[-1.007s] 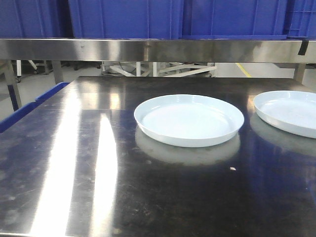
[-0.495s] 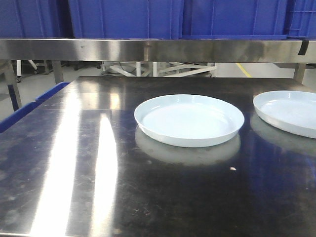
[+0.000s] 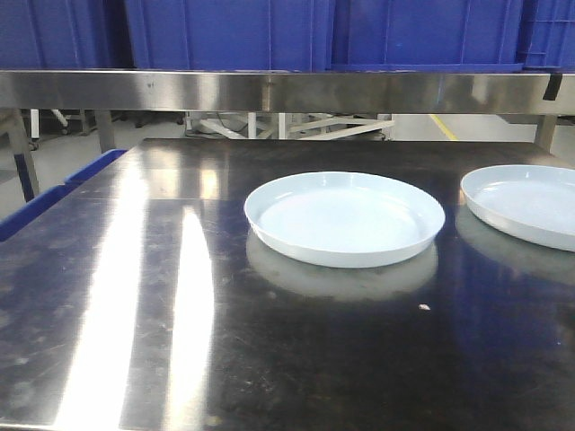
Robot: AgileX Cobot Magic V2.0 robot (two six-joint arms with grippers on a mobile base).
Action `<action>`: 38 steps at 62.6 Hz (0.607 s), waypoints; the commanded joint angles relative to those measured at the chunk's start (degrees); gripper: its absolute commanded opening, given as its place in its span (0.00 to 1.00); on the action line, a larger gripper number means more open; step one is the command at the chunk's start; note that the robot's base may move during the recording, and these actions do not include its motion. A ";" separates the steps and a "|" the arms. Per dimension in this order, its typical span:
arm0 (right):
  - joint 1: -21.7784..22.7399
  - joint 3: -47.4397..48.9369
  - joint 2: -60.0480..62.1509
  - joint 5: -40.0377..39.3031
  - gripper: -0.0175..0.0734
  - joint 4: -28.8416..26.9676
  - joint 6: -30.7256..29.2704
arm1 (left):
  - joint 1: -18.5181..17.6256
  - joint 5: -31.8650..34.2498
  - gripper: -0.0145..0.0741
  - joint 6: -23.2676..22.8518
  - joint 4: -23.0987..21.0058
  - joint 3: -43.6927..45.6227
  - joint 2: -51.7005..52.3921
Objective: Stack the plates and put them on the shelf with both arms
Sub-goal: 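Close the right gripper on the second white plate's rim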
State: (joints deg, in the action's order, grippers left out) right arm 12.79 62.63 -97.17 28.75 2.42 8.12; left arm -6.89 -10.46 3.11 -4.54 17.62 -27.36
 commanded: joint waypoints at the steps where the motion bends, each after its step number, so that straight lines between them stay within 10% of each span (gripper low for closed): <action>1: 0.58 1.83 2.52 -3.16 0.61 0.68 -0.53 | 0.09 4.65 0.26 0.09 -0.20 1.83 -0.07; 38: 0.52 1.83 -0.12 -3.13 0.61 0.63 -0.53 | 0.09 4.65 0.26 0.09 -0.20 1.83 -0.07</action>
State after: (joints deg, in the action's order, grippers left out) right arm 13.12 62.63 -99.13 28.03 2.42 8.12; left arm -6.89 -10.46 3.11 -4.54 17.62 -27.36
